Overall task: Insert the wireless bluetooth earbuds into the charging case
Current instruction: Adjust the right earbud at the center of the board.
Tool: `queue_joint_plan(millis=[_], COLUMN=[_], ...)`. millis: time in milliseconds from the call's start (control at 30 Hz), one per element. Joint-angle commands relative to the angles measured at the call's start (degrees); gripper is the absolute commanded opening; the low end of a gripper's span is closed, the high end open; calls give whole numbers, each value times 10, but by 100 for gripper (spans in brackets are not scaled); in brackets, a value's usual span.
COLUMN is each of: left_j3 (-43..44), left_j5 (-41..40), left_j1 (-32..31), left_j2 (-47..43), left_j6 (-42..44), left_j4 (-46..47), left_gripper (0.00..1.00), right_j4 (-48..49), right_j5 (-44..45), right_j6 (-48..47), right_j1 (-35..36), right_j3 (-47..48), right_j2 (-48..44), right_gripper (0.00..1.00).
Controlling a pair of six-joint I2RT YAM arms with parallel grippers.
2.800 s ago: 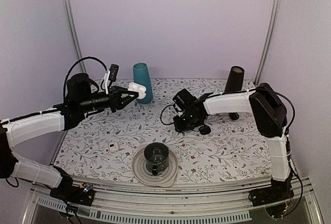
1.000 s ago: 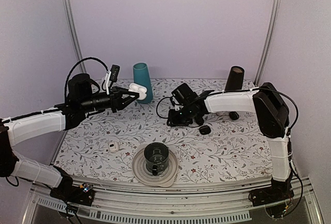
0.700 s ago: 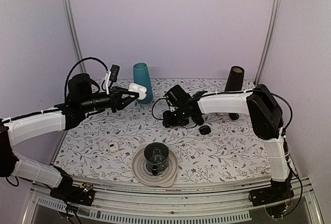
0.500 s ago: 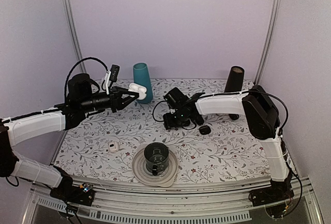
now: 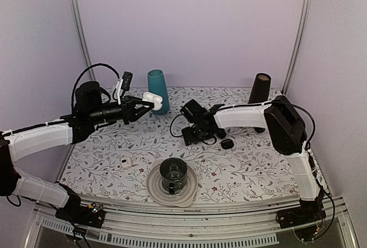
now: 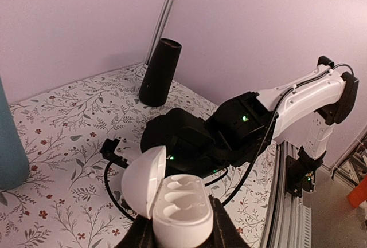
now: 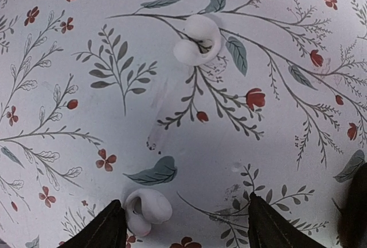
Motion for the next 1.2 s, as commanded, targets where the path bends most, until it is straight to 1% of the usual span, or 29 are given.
queue_joint_plan(millis=[0, 233, 333, 467, 667, 900, 1167], left_j3=[13, 17, 18, 19, 18, 23, 26], left_j5=[4, 5, 7, 7, 5, 6, 5], left_j1=[9, 9, 9, 9, 8, 8, 9], left_j2=[-5, 0, 3, 4, 5, 3, -2], left_j6=[2, 1, -2, -2, -4, -4, -3], left_j4=[6, 5, 8, 9, 12, 7, -2], left_gripper=[0, 0, 0, 0, 0, 0, 0], right_j4=[-18, 18, 26, 45, 85, 102, 99], right_j5=[26, 7, -2, -37, -73, -121, -139], right_j6=[-9, -5, -6, -29, -85, -153, -178], right_j1=[0, -34, -48, -43, -4, 6, -5], right_j3=[-14, -114, -132, -141, -129, -102, -66], right_j2=[-3, -74, -95, -119, -137, -106, -70], right_gripper=[73, 71, 68, 67, 58, 44, 42])
